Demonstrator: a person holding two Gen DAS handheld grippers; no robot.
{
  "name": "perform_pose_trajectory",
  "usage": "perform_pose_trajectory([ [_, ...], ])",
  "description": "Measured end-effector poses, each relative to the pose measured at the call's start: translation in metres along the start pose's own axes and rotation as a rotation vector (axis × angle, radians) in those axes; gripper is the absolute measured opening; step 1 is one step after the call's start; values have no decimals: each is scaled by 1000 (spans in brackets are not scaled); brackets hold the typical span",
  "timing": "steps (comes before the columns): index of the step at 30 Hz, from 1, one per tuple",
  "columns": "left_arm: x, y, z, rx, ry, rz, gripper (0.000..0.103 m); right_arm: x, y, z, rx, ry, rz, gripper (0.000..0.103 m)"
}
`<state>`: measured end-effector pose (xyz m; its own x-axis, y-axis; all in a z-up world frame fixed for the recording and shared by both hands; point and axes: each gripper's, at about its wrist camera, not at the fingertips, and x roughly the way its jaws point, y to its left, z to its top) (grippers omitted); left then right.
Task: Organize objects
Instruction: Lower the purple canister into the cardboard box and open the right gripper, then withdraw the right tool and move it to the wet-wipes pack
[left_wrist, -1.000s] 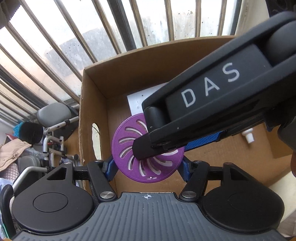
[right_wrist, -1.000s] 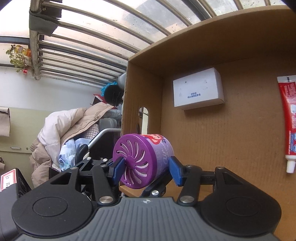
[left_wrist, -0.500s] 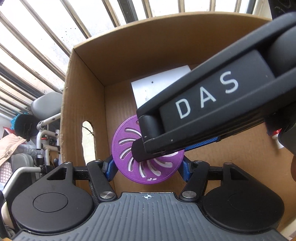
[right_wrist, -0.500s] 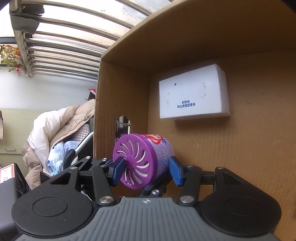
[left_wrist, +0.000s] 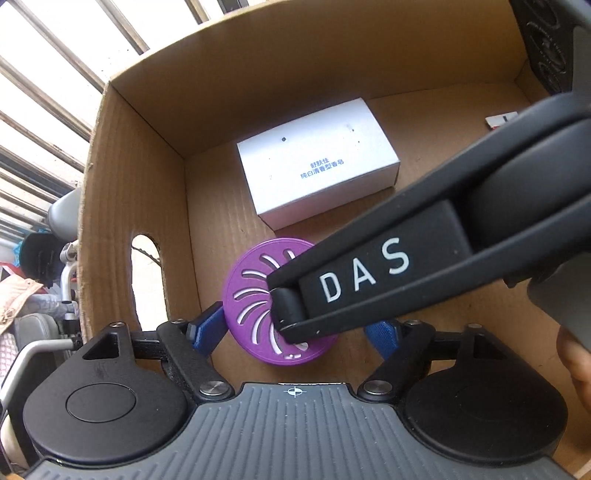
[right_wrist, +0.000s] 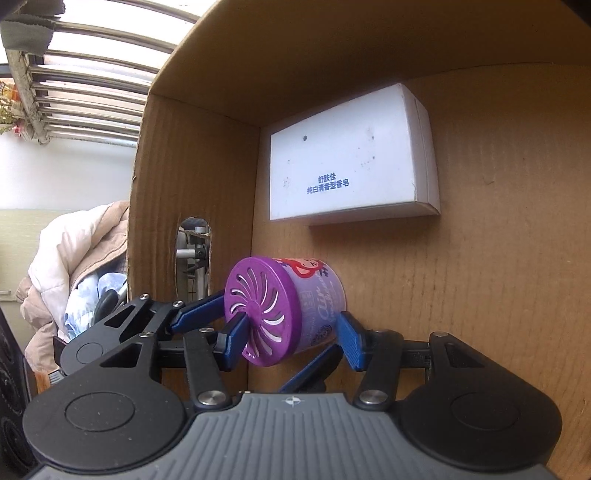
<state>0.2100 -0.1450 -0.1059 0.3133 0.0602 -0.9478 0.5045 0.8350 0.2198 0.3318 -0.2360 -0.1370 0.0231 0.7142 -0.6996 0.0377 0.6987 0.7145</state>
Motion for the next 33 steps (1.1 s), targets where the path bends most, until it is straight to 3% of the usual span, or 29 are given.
perform_pose_trajectory([
  [4, -17, 1, 0, -13, -33, 9, 87, -14, 1, -3, 2, -23, -13, 60],
  [6, -27, 2, -2, -26, -49, 10, 88, -24, 0, -5, 5, -43, -15, 64],
  [11, -58, 5, -11, -50, -99, 23, 90, -44, 1, -12, 10, -81, -33, 65],
  [17, -99, -4, -29, -100, -191, 9, 92, -77, 29, -33, -16, -167, -56, 66],
  [26, -143, 35, -117, -125, -296, -7, 96, -127, 89, -101, -49, -339, -48, 70],
  [33, -143, 58, -204, -184, -264, -63, 96, -96, 124, -176, -43, -317, -30, 70],
])
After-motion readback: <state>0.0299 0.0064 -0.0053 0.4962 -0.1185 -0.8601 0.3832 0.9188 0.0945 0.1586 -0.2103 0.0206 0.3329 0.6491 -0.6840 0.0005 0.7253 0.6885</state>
